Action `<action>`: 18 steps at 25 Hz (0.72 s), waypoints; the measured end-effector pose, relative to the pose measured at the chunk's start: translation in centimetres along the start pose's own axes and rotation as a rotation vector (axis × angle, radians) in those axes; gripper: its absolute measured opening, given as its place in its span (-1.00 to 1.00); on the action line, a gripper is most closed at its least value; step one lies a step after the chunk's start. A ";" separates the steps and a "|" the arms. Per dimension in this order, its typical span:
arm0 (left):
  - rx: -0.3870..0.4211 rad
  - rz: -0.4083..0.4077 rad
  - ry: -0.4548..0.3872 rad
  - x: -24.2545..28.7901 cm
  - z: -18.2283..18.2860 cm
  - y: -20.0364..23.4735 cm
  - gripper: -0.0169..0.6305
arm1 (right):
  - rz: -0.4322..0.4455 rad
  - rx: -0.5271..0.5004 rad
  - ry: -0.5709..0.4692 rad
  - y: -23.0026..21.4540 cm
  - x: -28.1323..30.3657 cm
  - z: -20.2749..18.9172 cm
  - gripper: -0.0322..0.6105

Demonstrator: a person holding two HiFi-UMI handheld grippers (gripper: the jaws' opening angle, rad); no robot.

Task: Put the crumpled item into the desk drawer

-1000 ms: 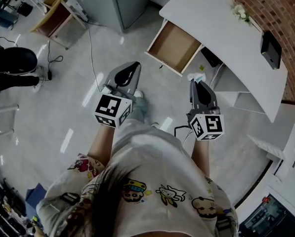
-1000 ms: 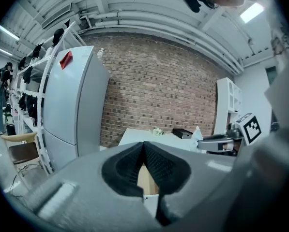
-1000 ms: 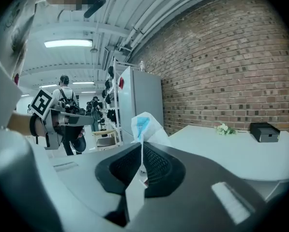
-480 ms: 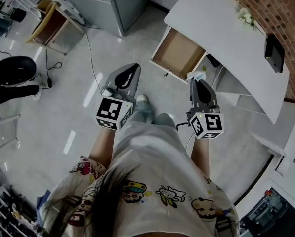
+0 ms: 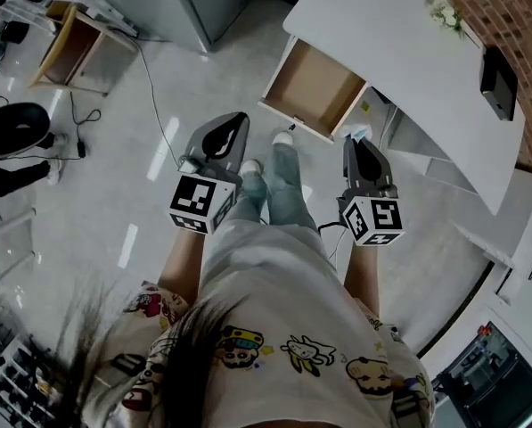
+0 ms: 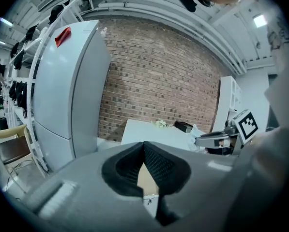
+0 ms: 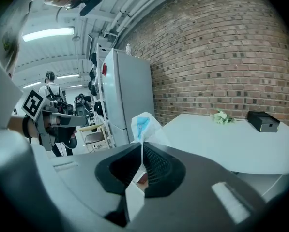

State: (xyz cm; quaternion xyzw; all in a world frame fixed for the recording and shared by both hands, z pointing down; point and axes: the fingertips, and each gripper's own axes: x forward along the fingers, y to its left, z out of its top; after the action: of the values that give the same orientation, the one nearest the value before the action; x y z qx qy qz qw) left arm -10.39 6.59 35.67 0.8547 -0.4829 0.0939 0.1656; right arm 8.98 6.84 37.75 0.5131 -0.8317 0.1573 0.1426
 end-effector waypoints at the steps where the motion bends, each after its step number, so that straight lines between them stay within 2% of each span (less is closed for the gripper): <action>1: 0.002 0.003 -0.002 0.7 0.3 0.1 -0.95 | 0.002 0.003 -0.003 -0.6 0.5 0.2 -0.85; 12: 0.051 0.021 -0.063 11.2 7.1 2.1 -0.95 | 0.042 0.001 -0.042 -8.0 8.3 5.7 -0.85; 18: 0.049 0.035 -0.073 15.1 9.2 2.7 -0.95 | 0.044 -0.014 -0.066 -11.6 10.8 8.6 -0.85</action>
State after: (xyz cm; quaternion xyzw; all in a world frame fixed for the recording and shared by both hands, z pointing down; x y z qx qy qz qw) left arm -4.92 -10.19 32.48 0.8528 -0.5010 0.0773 0.1255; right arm 14.06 -10.33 35.57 0.4985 -0.8482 0.1375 0.1149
